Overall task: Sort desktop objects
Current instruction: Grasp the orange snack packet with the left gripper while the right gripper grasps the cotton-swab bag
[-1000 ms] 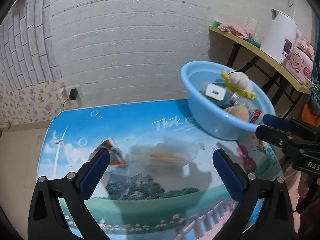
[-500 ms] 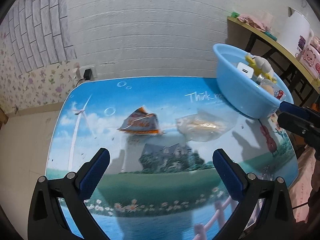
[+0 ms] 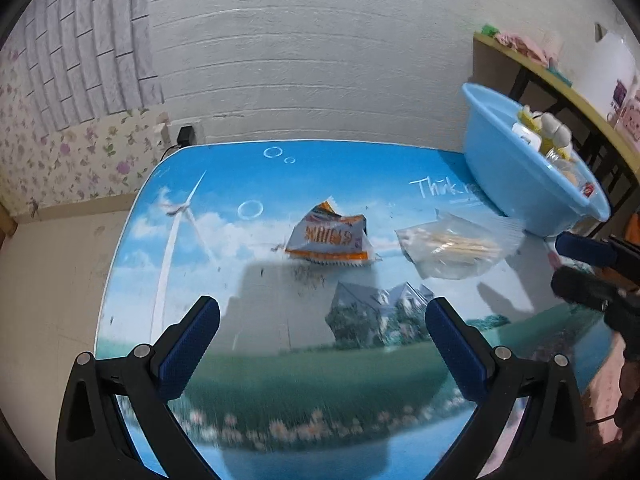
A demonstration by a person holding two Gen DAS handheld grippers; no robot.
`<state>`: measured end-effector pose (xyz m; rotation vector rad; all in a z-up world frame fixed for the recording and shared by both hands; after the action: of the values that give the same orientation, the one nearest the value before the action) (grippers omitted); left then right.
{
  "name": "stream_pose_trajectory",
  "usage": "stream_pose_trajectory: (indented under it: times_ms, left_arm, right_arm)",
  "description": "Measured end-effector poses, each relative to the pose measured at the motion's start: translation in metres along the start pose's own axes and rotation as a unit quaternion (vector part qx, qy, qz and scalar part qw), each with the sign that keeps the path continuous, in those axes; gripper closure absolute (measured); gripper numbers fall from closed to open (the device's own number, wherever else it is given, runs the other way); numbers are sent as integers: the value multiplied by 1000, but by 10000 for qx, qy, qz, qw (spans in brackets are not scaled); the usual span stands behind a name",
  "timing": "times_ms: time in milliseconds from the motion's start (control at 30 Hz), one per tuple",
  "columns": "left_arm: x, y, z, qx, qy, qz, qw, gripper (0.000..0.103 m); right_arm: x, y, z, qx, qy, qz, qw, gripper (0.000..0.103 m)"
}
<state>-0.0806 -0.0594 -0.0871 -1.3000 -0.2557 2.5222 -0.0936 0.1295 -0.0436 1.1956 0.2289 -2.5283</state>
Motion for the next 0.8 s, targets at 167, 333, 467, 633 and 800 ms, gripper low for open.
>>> stream_pose_trajectory:
  times_ms: [167, 333, 467, 633, 800]
  left_arm:
    - [22, 9, 14, 83, 130, -20, 9999, 0]
    - [37, 13, 21, 246, 167, -152, 9994, 0]
    - [41, 14, 24, 465, 147, -141, 9987, 26]
    - [38, 9, 24, 770, 87, -351, 9964, 69]
    - [32, 13, 21, 701, 80, -521, 9961, 72]
  right_arm:
    - [24, 2, -4, 118, 232, -112, 9996, 36]
    - [36, 1, -2, 173, 331, -154, 9992, 34]
    - [43, 6, 4, 135, 366, -218, 9990, 33]
    - [55, 12, 7, 50, 488, -256, 9985, 32]
    - [63, 16, 14, -33, 529, -240, 9983, 32]
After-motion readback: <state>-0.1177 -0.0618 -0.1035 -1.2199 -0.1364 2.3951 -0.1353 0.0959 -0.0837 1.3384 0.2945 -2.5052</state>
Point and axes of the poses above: each gripper's, at about its wrist camera, not at the fingertips, and x roughly the way its jaws point, y to its left, z to its top, the point moved 2 cm from there along x, roughly the way its jaws point, and after that the axes turned 14 degrees about -z, right-handed, at the moved point
